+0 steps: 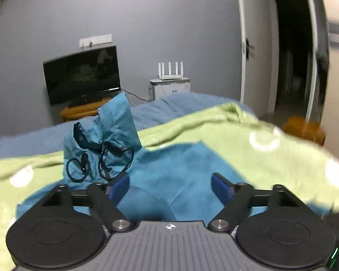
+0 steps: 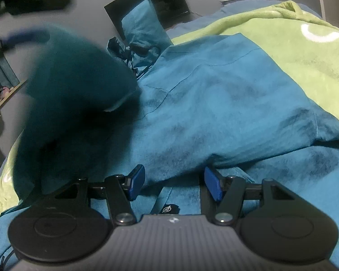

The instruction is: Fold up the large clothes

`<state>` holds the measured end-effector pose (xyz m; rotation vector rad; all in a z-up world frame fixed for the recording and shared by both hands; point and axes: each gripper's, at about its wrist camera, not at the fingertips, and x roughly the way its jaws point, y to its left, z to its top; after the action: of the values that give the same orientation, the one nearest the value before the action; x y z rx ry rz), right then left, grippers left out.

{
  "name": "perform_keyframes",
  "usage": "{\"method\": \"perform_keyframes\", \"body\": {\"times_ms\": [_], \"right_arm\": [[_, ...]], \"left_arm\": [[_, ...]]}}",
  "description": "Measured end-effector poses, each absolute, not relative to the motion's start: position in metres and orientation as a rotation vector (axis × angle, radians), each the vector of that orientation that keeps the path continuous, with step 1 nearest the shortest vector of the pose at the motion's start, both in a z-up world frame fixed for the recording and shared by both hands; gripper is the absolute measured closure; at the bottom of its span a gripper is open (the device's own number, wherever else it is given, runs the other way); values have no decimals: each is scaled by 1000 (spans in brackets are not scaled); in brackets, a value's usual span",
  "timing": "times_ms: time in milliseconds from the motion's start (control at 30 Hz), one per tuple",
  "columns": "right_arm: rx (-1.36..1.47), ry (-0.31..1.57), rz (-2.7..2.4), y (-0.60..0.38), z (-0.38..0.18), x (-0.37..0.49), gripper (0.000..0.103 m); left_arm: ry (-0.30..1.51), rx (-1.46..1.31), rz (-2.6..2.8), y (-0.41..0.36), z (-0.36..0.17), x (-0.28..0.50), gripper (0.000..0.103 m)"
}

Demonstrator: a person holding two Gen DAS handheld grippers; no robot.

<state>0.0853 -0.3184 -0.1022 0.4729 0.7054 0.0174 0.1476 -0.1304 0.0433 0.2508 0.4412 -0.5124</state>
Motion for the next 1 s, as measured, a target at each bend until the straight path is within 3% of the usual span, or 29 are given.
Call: {"method": "perform_keyframes", "body": {"times_ms": [133, 367, 633, 867, 933, 967, 1000], "right_arm": [[468, 697, 39, -318, -101, 85, 44], [372, 672, 119, -301, -93, 87, 45], [-145, 571, 293, -210, -78, 90, 45], [-639, 649, 264, -139, -107, 120, 45], [-659, 645, 253, -137, -107, 126, 62], [-603, 637, 243, -144, -99, 130, 87], [-528, 624, 228, -152, -90, 131, 98]], "left_arm": [[492, 243, -475, -100, 19, 131, 14], [652, 18, -198, 25, -2, 139, 12], [762, 4, -21, 81, -50, 144, 13], [780, -38, -8, 94, -60, 144, 13], [776, -65, -4, 99, -57, 139, 13], [773, -78, -2, 102, -56, 138, 13], [770, -91, 0, 104, -53, 133, 13]]}}
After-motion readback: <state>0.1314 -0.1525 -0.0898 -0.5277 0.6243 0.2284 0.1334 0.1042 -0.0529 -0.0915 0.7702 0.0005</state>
